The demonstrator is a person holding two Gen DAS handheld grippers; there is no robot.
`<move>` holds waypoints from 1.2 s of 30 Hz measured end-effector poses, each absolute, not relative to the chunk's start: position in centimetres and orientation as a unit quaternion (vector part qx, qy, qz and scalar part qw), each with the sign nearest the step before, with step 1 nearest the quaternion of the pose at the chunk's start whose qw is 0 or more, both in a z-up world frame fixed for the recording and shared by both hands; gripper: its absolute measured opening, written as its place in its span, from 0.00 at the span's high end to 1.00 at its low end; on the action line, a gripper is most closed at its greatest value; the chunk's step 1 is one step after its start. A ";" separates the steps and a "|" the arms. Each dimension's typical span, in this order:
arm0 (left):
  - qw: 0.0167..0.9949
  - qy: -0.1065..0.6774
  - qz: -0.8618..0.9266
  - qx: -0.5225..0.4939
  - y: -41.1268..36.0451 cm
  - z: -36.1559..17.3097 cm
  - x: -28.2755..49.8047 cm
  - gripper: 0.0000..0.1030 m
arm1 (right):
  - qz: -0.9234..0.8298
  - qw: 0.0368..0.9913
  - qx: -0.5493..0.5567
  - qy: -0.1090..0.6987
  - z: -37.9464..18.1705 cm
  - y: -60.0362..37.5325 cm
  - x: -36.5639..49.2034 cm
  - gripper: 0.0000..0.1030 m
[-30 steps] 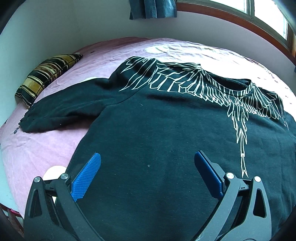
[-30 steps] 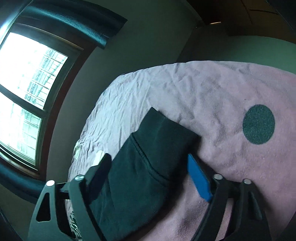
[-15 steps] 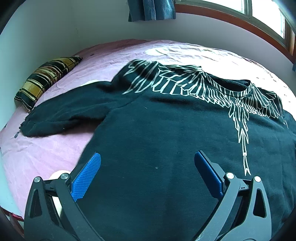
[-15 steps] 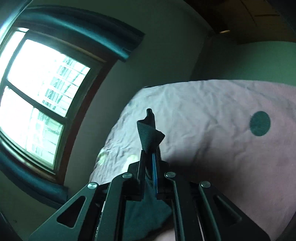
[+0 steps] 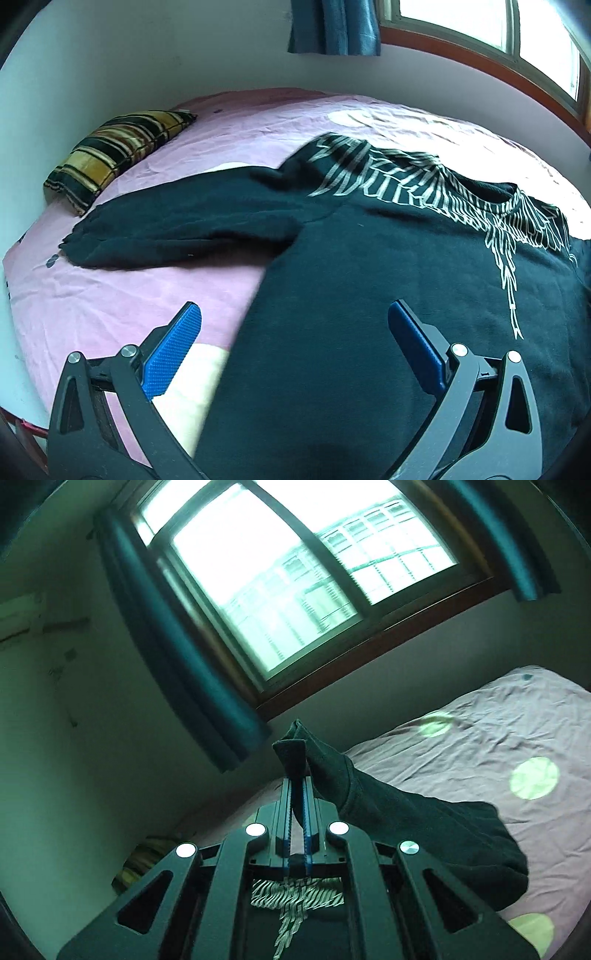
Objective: Fold small clothes
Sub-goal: 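Grasp the sweatshirt sleeve cuff with the right gripper and lift it, then lay the held sleeve across the sweatshirt body and open the right gripper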
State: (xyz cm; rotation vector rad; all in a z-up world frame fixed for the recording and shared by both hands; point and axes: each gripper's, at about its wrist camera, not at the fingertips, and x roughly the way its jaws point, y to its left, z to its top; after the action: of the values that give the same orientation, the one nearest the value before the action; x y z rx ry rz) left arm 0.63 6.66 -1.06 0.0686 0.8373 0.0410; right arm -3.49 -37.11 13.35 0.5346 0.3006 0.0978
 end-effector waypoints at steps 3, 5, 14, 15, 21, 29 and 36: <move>0.915 0.401 0.025 0.025 8.1 -0.8 0.2 0.02 | 0.083 0.952 0.228 0.188 11.6 -31.0 -0.3 0.95; 0.916 0.400 0.026 0.018 8.9 -0.7 -0.1 0.02 | 0.095 0.949 0.223 0.202 11.0 -29.3 0.6 0.95; 0.916 0.401 0.021 0.005 10.6 -1.0 -0.6 0.02 | 0.134 0.928 0.129 0.322 1.7 -17.8 4.5 0.95; 0.915 0.402 0.020 0.004 10.5 -1.0 -0.6 0.02 | 0.136 0.925 0.122 0.334 0.6 -16.9 4.4 0.95; 0.915 0.404 0.014 0.002 10.3 -1.1 -0.7 0.02 | 0.159 0.907 0.058 0.384 -2.9 -12.9 4.2 0.95; 0.912 0.409 0.013 0.006 9.9 -1.7 -0.5 0.02 | 0.171 0.896 0.034 0.409 -5.3 -10.9 3.9 0.95; 0.908 0.419 0.011 0.007 9.6 -2.4 -0.4 0.02 | 0.265 0.825 0.084 0.493 -7.6 -9.9 4.1 0.80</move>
State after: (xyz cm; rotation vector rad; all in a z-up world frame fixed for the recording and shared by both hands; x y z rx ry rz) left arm -0.39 9.59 -2.40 0.0151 0.8645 0.0230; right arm 4.08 -9.93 -7.61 0.1776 1.0471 0.5636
